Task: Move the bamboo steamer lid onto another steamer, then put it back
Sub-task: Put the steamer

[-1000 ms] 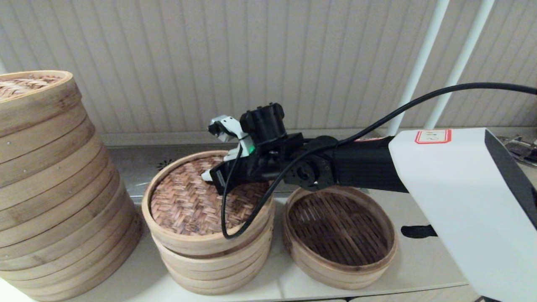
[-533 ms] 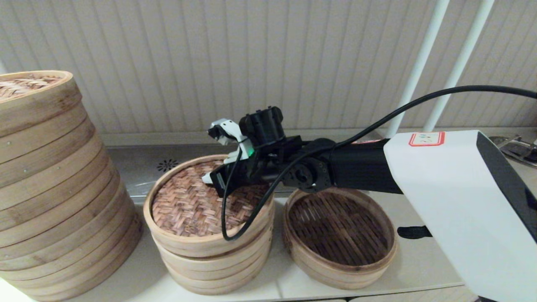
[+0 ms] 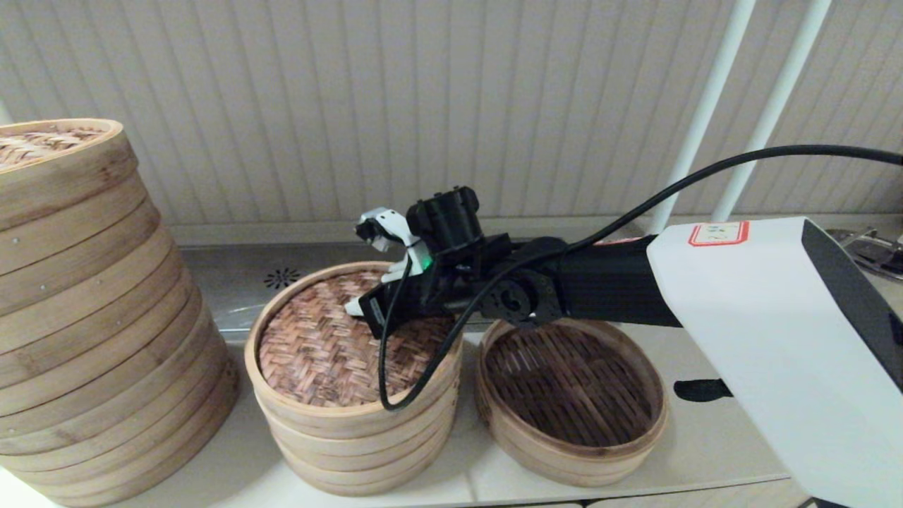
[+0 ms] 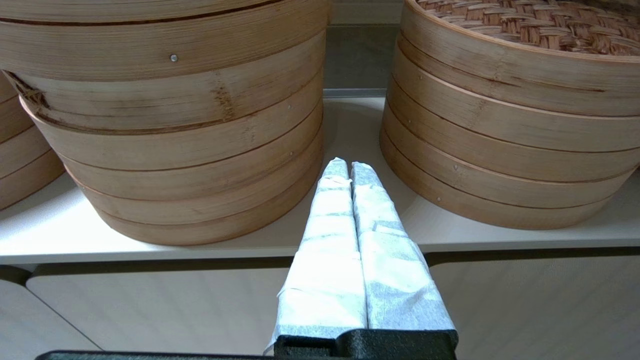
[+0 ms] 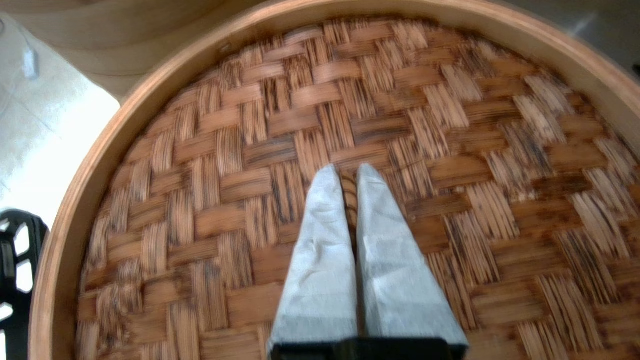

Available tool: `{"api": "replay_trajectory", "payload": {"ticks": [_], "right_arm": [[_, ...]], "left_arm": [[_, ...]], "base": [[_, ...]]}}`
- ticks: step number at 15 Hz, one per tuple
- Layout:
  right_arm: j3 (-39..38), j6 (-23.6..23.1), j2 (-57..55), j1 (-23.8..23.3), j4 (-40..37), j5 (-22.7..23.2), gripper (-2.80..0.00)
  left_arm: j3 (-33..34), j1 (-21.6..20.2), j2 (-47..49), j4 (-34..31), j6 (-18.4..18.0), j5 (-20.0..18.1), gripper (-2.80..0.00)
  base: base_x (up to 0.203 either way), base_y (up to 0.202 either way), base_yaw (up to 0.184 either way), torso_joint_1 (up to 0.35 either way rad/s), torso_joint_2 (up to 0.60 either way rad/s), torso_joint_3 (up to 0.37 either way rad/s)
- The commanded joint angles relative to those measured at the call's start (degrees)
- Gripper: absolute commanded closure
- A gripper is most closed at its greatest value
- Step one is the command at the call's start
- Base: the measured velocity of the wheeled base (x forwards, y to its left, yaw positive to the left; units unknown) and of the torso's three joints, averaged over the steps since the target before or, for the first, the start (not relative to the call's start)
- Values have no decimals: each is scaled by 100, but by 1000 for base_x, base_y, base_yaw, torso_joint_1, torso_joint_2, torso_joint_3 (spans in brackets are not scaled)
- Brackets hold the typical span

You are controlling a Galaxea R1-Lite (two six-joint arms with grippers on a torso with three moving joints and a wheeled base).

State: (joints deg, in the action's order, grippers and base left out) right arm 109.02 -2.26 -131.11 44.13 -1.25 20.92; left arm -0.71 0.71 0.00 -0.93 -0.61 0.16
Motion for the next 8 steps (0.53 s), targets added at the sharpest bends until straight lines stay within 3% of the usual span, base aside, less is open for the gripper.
{"api": "replay_trajectory", "payload": {"ticks": [1,8], "right_arm": [[-196,-19,199,11,13,9,0],[-228,-17,230,-10,11,0,0]], "left_arm": [[0,0,9,-4,-1,2,0],[0,0,9,-3,-1,2,0]], "base": [[0,0,0,0,0,0],[0,0,0,0,0,0]]}}
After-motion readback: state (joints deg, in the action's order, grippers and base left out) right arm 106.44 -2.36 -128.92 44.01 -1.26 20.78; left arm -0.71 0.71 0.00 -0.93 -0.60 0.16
